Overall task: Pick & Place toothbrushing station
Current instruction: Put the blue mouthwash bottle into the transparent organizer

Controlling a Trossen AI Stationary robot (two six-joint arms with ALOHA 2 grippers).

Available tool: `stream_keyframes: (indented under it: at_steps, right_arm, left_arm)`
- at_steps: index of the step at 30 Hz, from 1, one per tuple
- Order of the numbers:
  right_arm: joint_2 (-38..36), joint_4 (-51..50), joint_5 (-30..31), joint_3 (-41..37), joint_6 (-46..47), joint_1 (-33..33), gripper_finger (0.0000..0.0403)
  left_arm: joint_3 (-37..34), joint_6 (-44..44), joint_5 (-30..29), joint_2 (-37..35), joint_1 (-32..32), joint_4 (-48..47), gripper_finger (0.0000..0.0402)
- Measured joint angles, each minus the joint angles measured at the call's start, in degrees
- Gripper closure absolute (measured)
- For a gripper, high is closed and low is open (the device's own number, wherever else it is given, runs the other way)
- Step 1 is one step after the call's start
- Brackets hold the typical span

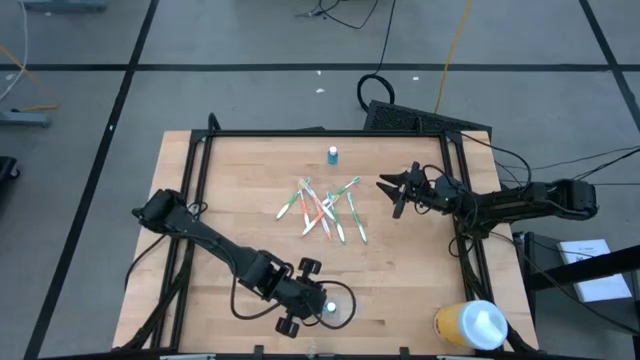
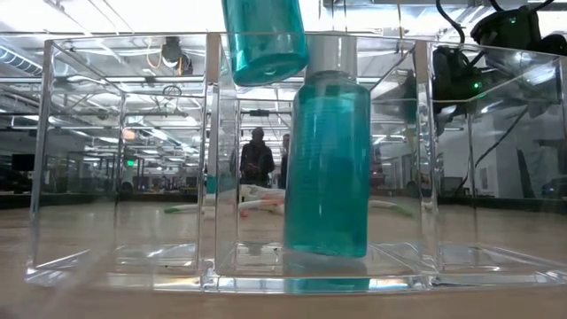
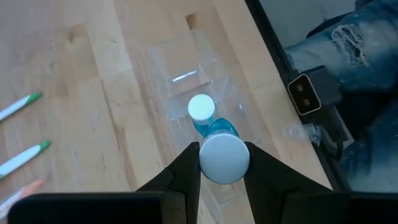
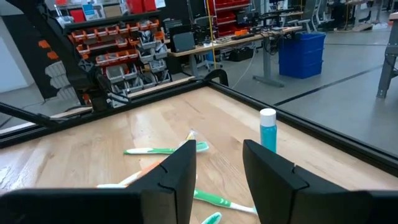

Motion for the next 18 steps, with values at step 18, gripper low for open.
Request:
stream_keyframes:
  at_steps: [18]
  right_arm:
    - [-0.01,-0.42,0.0,0.0,0.0,0.0,0.028]
  left_arm:
    - [-1.51,3.31,2.87,0.47,0.03,1.79,0.0304]
